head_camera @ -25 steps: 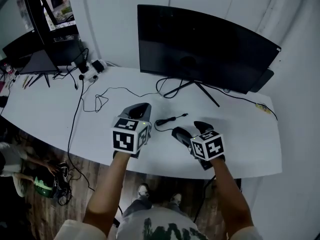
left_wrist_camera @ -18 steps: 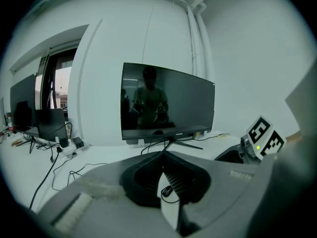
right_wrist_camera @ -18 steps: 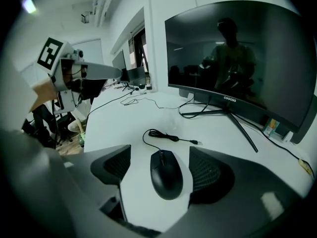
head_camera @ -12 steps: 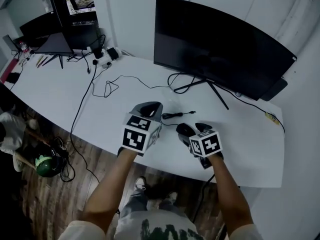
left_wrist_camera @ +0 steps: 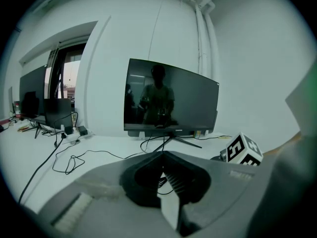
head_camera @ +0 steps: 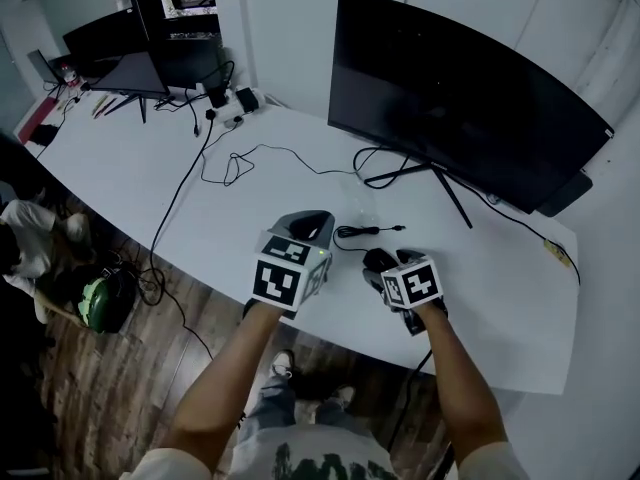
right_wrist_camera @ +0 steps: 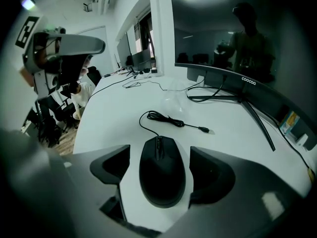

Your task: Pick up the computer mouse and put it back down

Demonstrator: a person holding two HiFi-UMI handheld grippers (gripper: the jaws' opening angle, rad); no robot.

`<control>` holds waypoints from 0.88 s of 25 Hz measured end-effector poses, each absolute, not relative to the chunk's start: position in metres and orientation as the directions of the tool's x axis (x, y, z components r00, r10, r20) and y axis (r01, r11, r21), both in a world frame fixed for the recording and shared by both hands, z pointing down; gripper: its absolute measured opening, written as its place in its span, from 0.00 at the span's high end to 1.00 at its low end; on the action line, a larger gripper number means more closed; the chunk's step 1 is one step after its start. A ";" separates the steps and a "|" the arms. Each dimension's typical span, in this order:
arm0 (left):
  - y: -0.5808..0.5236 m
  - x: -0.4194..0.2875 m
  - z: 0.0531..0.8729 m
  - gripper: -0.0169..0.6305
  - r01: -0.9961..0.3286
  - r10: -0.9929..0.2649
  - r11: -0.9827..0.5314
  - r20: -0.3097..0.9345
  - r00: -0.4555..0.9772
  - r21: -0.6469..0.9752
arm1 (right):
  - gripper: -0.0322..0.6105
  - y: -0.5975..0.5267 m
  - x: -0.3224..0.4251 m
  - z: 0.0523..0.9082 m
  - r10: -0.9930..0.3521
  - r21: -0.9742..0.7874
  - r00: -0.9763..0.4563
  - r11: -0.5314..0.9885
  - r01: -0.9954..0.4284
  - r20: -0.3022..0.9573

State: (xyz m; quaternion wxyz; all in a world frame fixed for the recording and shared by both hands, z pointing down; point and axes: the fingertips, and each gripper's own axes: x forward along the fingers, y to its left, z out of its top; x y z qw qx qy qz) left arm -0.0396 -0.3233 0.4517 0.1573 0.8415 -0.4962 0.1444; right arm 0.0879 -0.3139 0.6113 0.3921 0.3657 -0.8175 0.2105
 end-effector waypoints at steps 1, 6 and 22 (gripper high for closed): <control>-0.322 -0.041 0.453 0.97 -0.884 -0.792 -0.453 0.401 0.460 0.119 | 0.36 -0.315 0.088 0.614 -0.428 -0.058 -0.423 0.645 -0.762 0.798; -0.317 -0.045 0.459 0.97 -0.894 -0.796 -0.434 0.415 0.440 0.115 | 0.36 -0.316 0.086 0.625 -0.402 -0.071 -0.425 0.652 -0.755 0.811; -0.313 -0.051 0.453 0.97 -0.899 -0.801 -0.433 0.431 0.415 0.063 | 0.36 -0.317 0.081 0.640 -0.372 -0.059 -0.393 0.659 -0.750 0.841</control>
